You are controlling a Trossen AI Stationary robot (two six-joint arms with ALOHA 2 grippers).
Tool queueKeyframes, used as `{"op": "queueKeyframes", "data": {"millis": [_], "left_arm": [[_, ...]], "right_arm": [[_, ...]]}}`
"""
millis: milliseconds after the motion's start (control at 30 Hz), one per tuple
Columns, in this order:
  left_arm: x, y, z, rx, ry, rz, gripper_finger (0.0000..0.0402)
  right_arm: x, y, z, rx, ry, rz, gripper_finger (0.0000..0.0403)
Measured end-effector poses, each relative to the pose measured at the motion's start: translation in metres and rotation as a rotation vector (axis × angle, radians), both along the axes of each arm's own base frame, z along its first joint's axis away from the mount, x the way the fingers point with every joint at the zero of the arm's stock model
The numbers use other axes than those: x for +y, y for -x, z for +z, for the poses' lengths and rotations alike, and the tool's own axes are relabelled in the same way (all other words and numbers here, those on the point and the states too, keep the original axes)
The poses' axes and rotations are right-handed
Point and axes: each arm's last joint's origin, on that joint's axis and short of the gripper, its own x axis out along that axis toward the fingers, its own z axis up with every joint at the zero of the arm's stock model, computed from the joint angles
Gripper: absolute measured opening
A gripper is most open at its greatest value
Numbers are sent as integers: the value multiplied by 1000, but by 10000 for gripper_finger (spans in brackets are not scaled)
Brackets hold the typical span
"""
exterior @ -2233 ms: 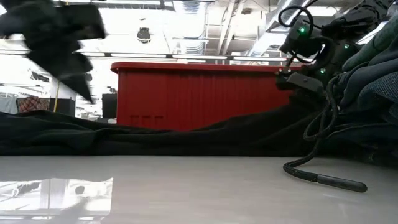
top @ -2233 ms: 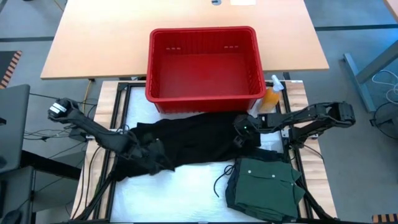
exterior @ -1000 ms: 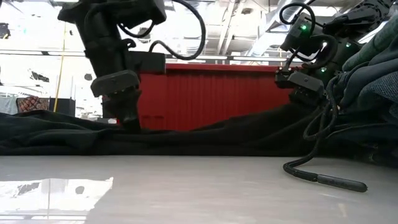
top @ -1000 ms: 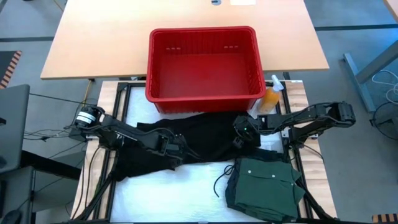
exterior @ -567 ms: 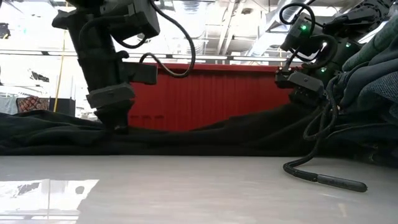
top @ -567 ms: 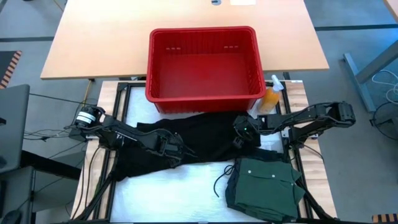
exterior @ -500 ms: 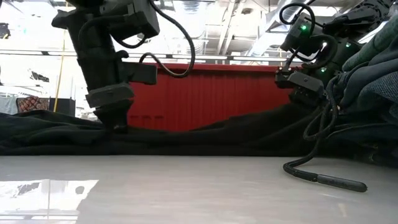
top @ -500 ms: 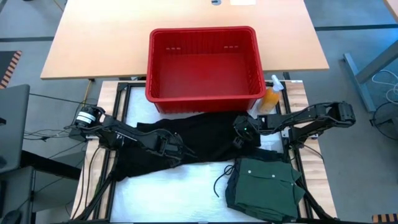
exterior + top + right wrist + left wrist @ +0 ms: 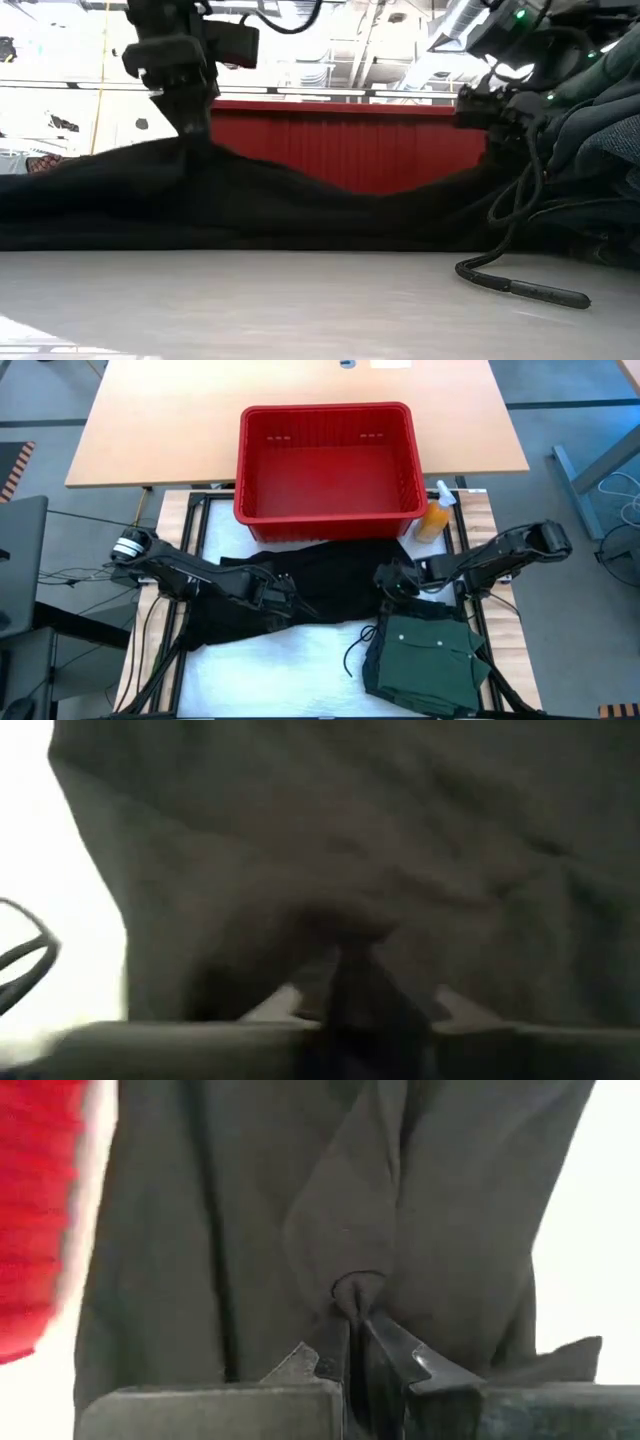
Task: Fold laundry
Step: Fold the black shirt
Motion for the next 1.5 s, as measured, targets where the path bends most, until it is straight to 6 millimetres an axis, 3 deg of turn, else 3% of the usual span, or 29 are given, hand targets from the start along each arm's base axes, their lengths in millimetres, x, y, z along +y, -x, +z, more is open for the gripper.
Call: {"op": "queueKeyframes", "data": {"millis": [100, 233, 333, 533, 733, 867, 1100, 1267, 1500], "left_arm": [[-1, 11, 12, 27, 97, -23, 1], [-15, 25, 18, 96, 405, -131, 0], [-28, 33, 17, 176, 529, -176, 0], [-37, 34, 12, 189, 484, -213, 0], [-39, 32, 9, 205, 493, -203, 0], [-39, 32, 8, 210, 498, -204, 0], [-39, 31, 8, 203, 500, -206, 0], [-39, 30, 7, 201, 507, -186, 0], [-40, 29, 8, 180, 517, -176, 0]], "right_arm": [[9, 0, 1, -17, 8, 32, 18], [12, 0, 2, -23, 32, 30, 34], [12, -3, 6, -35, 31, 25, 46], [5, -12, 18, -87, 103, -59, 60], [-22, -17, 25, -94, 49, -67, 111], [-39, -13, 22, -22, 187, 73, 157], [-41, -8, 16, 61, 438, 572, 191], [-46, -13, 15, 74, 583, 600, 191], [-54, -20, 0, 110, 565, 644, 191]]}}
